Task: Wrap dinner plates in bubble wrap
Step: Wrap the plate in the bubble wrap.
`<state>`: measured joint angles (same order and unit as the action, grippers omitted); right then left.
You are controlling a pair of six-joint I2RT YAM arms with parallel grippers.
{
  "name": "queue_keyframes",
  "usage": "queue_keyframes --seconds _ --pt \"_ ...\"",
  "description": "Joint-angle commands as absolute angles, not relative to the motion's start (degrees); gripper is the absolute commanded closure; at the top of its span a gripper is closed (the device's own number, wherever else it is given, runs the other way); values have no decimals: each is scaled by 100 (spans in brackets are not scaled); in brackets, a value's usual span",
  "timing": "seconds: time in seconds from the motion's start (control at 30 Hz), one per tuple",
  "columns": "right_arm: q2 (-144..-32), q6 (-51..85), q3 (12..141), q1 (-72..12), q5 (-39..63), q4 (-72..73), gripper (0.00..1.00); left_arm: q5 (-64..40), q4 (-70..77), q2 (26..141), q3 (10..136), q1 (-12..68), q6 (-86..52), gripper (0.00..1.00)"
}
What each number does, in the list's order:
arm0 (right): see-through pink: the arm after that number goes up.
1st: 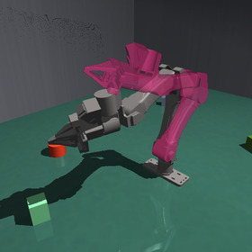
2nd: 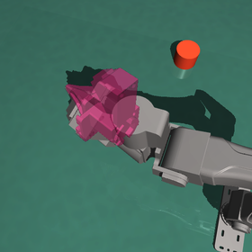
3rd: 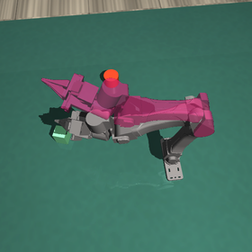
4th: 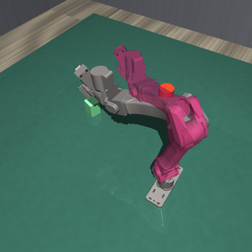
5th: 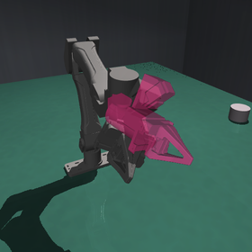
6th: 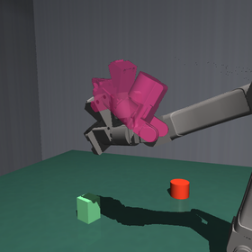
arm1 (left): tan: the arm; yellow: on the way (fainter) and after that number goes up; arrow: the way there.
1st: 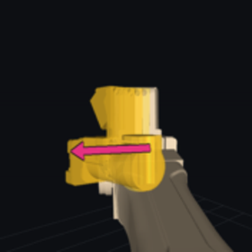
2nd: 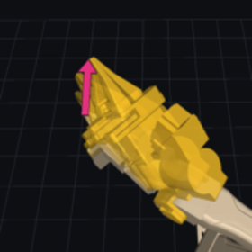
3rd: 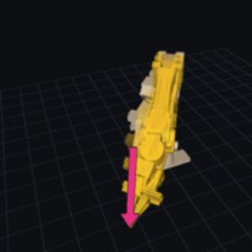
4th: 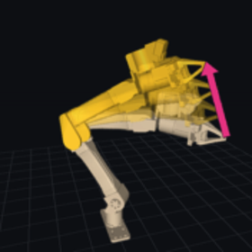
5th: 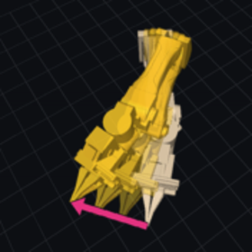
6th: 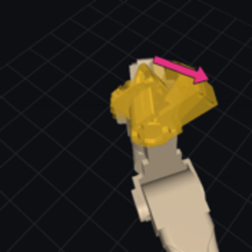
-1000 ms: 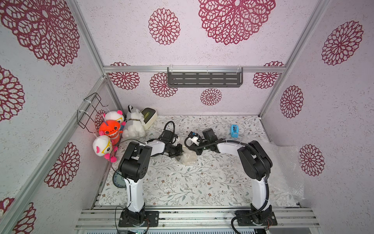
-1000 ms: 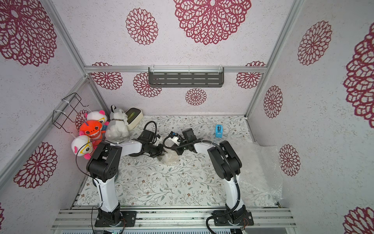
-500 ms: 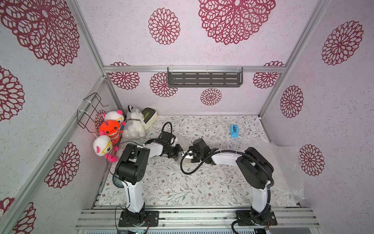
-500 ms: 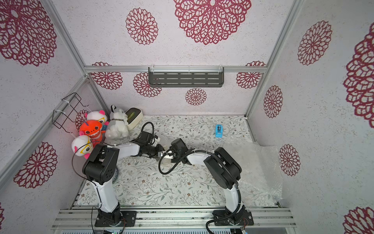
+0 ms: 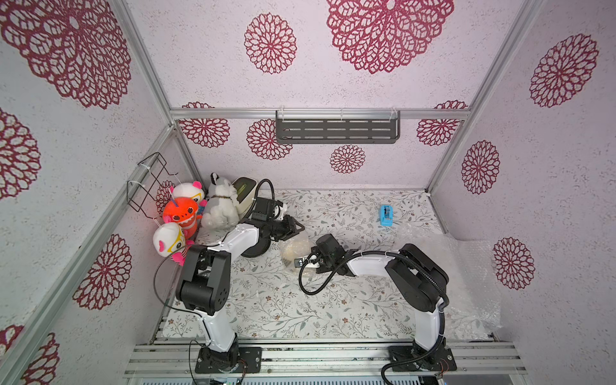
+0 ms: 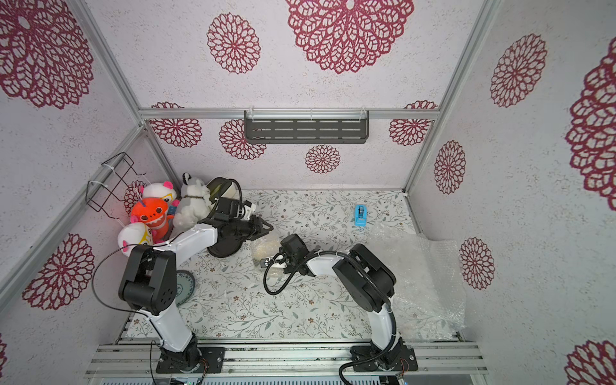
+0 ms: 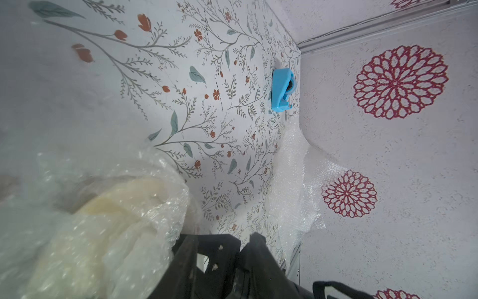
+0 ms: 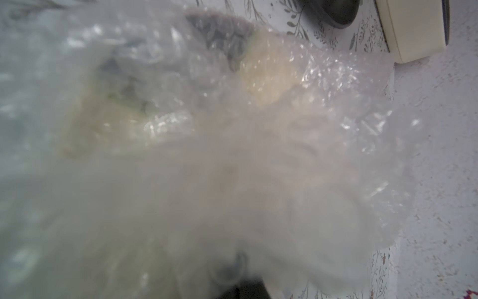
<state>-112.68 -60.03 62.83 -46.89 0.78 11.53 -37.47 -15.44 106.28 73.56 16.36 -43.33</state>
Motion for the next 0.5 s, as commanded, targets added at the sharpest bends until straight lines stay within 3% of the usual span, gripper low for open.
queue_keyframes --seconds 0.0,0.3,0.4,0.47 --pt "-11340 -6113 6034 -4760 -16 541 100 -3644 -2664 11181 7785 1996 -4064 70" --pt "-10965 -5668 5963 -4731 391 1194 98 -3058 -2447 11747 6497 1685 -4363 87" --pt "-10637 -4896 6056 -4614 919 1213 76 -2766 -2383 11865 6326 1646 -4244 91" --pt "-10403 -4117 6095 -4427 1451 1146 67 -2739 -2262 11869 6243 1634 -4228 92"
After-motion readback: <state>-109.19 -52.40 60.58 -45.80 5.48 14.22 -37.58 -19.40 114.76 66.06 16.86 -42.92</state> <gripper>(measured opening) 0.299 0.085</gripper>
